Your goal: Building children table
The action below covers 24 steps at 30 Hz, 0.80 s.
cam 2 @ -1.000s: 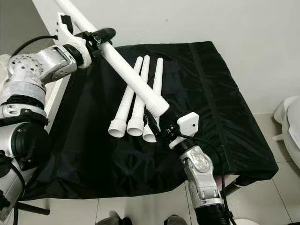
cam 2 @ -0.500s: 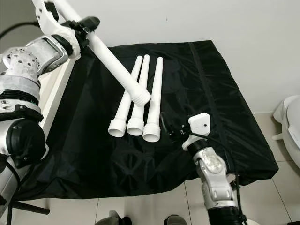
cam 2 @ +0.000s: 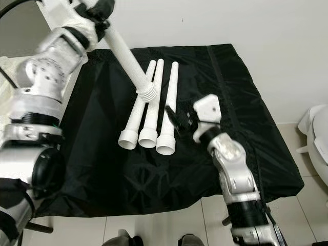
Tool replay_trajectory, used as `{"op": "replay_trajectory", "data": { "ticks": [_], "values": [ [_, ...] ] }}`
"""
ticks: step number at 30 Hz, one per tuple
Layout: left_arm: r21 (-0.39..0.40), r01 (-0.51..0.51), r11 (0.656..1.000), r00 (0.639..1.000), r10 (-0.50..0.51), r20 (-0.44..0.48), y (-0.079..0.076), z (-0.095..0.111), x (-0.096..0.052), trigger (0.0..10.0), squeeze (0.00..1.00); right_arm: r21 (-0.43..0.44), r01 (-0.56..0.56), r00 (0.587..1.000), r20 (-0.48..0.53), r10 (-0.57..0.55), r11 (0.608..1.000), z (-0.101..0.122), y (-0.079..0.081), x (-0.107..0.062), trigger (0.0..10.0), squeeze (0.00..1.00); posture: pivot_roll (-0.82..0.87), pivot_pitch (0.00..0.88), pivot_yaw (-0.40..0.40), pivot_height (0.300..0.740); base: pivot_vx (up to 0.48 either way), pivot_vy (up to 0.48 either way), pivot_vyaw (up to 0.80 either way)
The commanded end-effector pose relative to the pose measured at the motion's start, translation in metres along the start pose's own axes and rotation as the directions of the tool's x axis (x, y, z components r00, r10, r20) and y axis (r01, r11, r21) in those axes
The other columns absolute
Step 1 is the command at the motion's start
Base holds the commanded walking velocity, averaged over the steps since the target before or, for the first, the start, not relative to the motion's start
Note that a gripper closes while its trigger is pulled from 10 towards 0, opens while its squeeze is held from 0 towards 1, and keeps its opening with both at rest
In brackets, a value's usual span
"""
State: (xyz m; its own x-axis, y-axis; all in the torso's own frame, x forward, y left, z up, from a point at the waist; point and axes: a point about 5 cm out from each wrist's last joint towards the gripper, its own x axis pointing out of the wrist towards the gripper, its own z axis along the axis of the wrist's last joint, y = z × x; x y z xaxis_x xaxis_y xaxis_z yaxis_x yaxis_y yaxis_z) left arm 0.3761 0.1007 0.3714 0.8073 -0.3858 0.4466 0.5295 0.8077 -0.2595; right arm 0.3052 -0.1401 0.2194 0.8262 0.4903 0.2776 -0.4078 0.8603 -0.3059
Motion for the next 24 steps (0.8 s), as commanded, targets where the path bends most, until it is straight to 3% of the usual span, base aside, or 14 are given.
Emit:
{"op": "replay_trajectory", "data": {
  "ticks": [1, 5, 11, 17, 24],
  "values": [
    [0.056, -0.014, 0.998, 0.999, 0.012, 0.045, -0.003, 0.005, -0.003, 10.0, 0.00, 0.010, -0.008, 0.999, -0.048, 0.008, 1.000, -0.007, 0.005, 0.006, 10.0, 0.00, -0.15, 0.098, 0.110, 0.740, 0.000, 0.000, 0.00],
    [0.126, 0.011, 0.992, 0.997, -0.020, 0.074, -0.026, 0.002, -0.002, 10.0, 0.00, -0.010, -0.009, 0.998, -0.055, 0.009, 1.000, -0.002, 0.007, 0.025, 10.0, 0.00, -0.14, 0.095, 0.104, 0.740, 0.000, 0.000, 0.00],
    [0.110, 0.064, 0.992, 0.994, -0.073, 0.080, -0.056, -0.005, -0.003, 10.0, 0.00, -0.107, -0.047, 0.998, -0.057, 0.041, 0.993, 0.001, 0.016, 0.049, 10.0, 0.00, -0.13, 0.085, 0.101, 0.740, 0.000, 0.000, 0.00],
    [0.115, 0.058, 0.992, 0.994, -0.069, 0.087, -0.061, -0.007, -0.003, 10.0, 0.00, -0.116, -0.047, 0.997, -0.064, 0.040, 0.992, 0.000, 0.017, 0.056, 10.0, 0.00, -0.13, 0.085, 0.101, 0.740, 0.000, 0.000, 0.00],
    [0.108, 0.095, 0.990, 0.992, -0.102, 0.070, -0.074, -0.013, -0.004, 10.0, 0.00, -0.196, -0.007, 0.999, -0.046, -0.002, 0.980, 0.004, 0.015, 0.076, 10.0, 0.00, -0.12, 0.082, 0.102, 0.740, 0.000, 0.000, 0.00]
  ]
}}
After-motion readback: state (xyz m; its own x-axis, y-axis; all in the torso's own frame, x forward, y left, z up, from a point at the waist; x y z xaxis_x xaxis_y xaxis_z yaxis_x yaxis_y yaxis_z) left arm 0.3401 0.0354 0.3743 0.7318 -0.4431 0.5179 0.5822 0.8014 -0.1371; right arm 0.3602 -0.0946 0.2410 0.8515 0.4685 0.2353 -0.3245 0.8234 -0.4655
